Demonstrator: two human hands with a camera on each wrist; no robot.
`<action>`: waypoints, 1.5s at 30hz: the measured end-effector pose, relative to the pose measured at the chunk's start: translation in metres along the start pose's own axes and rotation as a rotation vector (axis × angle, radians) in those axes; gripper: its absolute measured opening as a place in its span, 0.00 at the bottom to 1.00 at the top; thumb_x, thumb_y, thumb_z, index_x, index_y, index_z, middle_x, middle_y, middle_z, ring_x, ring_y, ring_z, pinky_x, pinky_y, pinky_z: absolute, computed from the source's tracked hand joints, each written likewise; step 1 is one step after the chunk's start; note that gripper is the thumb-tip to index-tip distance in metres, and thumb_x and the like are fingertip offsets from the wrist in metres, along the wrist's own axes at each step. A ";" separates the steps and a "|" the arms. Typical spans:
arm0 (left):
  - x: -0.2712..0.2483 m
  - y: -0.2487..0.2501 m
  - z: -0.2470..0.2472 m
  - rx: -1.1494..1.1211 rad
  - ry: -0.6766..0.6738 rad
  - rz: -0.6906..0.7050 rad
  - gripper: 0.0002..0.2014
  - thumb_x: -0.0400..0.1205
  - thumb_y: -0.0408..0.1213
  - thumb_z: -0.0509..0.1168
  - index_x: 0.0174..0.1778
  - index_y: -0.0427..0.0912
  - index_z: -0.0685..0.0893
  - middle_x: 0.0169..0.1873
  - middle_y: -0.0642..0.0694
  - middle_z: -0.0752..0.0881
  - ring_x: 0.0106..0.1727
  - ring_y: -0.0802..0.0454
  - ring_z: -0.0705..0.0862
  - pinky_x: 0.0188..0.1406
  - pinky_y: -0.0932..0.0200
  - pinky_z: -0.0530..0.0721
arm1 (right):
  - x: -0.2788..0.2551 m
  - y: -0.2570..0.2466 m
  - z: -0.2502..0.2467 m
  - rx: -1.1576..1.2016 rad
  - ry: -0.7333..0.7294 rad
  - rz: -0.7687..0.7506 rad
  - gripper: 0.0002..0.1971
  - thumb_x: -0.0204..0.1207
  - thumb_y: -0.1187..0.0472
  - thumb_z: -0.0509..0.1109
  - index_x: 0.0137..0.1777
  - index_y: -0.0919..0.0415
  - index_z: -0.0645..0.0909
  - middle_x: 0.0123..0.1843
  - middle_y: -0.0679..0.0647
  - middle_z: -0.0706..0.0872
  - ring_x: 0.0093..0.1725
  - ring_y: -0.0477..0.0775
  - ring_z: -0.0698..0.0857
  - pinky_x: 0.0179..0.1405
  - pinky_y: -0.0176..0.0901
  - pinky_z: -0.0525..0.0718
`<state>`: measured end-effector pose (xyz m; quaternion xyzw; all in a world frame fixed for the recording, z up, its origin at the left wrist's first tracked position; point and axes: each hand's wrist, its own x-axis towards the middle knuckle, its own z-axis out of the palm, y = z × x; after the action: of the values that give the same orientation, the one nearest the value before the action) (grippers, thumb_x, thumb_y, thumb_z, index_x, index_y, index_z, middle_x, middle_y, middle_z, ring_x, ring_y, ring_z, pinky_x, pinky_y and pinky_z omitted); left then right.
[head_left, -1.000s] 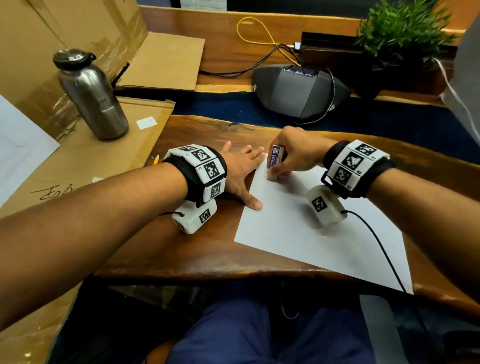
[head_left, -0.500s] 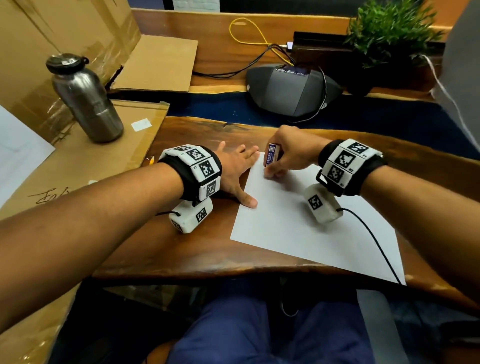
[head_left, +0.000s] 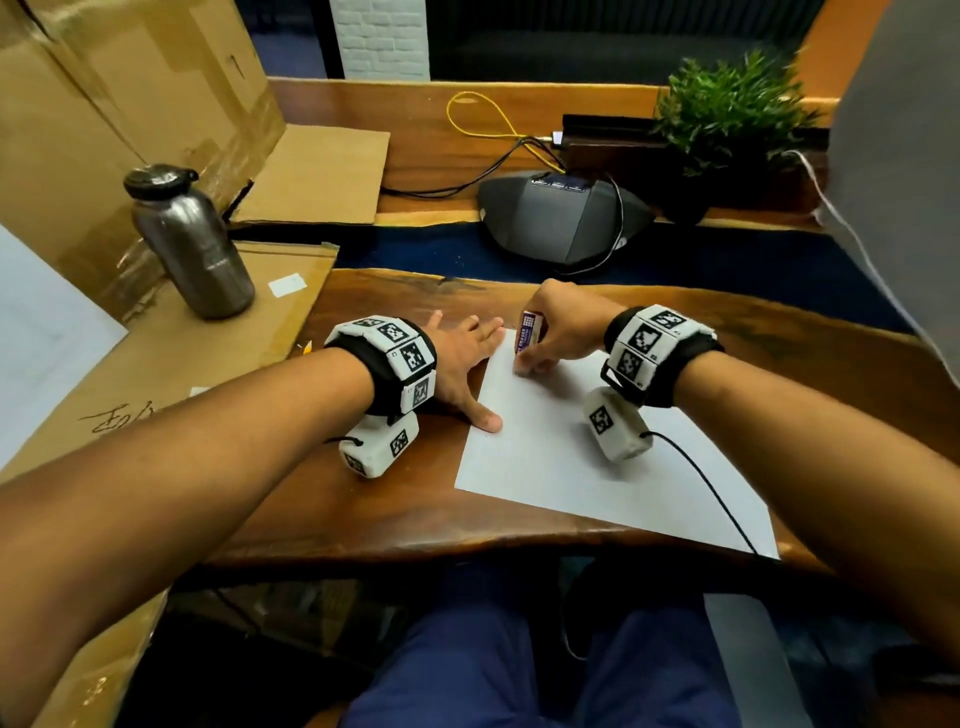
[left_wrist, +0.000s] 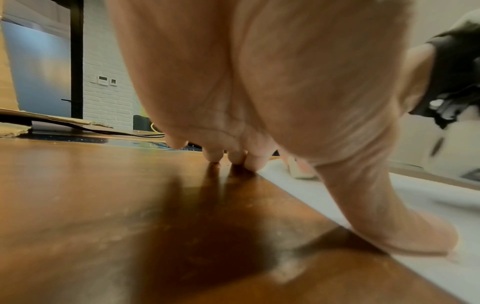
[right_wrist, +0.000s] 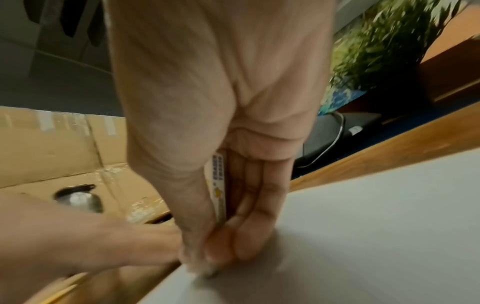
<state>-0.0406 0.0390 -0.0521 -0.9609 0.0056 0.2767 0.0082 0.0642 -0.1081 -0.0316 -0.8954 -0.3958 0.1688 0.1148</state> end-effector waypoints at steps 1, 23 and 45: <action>-0.001 0.000 -0.001 0.000 0.000 -0.003 0.65 0.68 0.75 0.66 0.87 0.46 0.34 0.86 0.51 0.32 0.86 0.47 0.34 0.81 0.29 0.33 | 0.003 0.002 -0.001 0.028 0.042 0.021 0.19 0.61 0.50 0.88 0.44 0.59 0.87 0.40 0.52 0.91 0.39 0.49 0.89 0.38 0.43 0.89; -0.022 0.046 0.011 0.151 0.136 0.469 0.55 0.74 0.78 0.51 0.87 0.46 0.37 0.86 0.48 0.34 0.86 0.53 0.32 0.83 0.47 0.30 | -0.058 0.087 0.005 0.584 0.095 0.145 0.05 0.75 0.70 0.78 0.50 0.71 0.89 0.47 0.67 0.92 0.41 0.56 0.91 0.49 0.46 0.92; -0.012 0.006 0.011 -0.058 0.062 0.036 0.56 0.77 0.72 0.59 0.87 0.45 0.34 0.85 0.49 0.31 0.86 0.50 0.34 0.83 0.46 0.33 | -0.057 0.059 0.002 0.131 0.153 0.044 0.12 0.69 0.57 0.84 0.47 0.60 0.88 0.40 0.51 0.89 0.38 0.48 0.86 0.36 0.40 0.86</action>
<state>-0.0568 0.0338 -0.0549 -0.9687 0.0150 0.2467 -0.0248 0.0670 -0.1891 -0.0409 -0.9046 -0.3543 0.1279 0.1994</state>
